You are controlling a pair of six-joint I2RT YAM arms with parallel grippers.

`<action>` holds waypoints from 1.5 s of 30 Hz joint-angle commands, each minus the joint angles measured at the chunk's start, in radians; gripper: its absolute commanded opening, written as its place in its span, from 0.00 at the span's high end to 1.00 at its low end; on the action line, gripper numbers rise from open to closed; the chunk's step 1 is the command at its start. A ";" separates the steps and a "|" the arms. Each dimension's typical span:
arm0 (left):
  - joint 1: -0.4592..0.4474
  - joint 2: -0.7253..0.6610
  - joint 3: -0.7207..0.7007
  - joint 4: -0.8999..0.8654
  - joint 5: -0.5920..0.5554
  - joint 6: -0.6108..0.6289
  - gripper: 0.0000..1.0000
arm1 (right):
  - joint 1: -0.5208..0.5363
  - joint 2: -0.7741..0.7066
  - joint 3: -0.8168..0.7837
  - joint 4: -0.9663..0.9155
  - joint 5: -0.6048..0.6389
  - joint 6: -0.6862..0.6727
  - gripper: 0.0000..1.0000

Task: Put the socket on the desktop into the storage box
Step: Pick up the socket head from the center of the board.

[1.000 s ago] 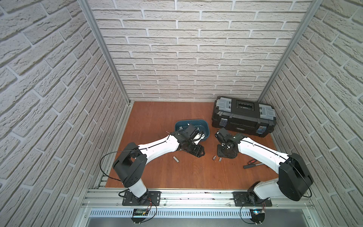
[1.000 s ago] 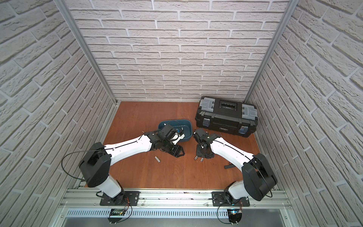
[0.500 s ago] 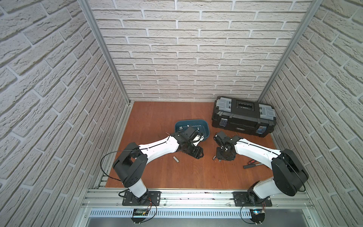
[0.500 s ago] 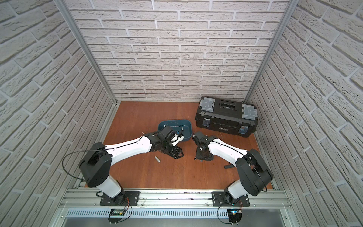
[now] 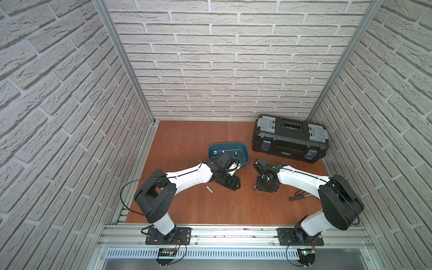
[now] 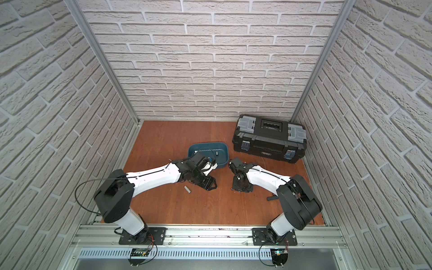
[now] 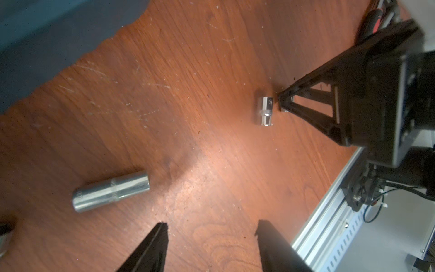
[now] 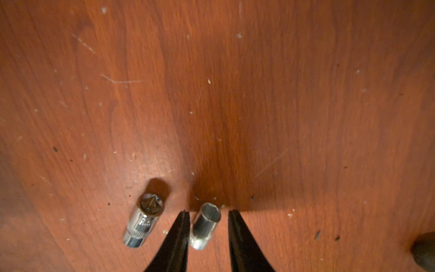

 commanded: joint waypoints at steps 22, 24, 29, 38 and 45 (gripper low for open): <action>0.018 -0.088 -0.033 0.052 -0.043 -0.044 0.34 | 0.006 -0.110 0.008 -0.047 -0.002 0.005 0.82; 0.032 -0.101 -0.036 0.058 -0.045 -0.053 0.34 | 0.007 -0.122 0.035 -0.069 0.002 -0.007 0.82; 0.063 -0.126 -0.032 0.047 -0.071 -0.074 0.34 | 0.010 -0.126 0.114 -0.100 -0.005 -0.047 0.82; 0.132 -0.161 -0.028 0.039 -0.135 -0.144 0.33 | 0.009 -0.013 0.361 -0.162 -0.048 -0.174 0.82; 0.166 -0.170 -0.025 0.022 -0.199 -0.182 0.33 | -0.013 0.137 0.558 -0.174 -0.102 -0.256 0.82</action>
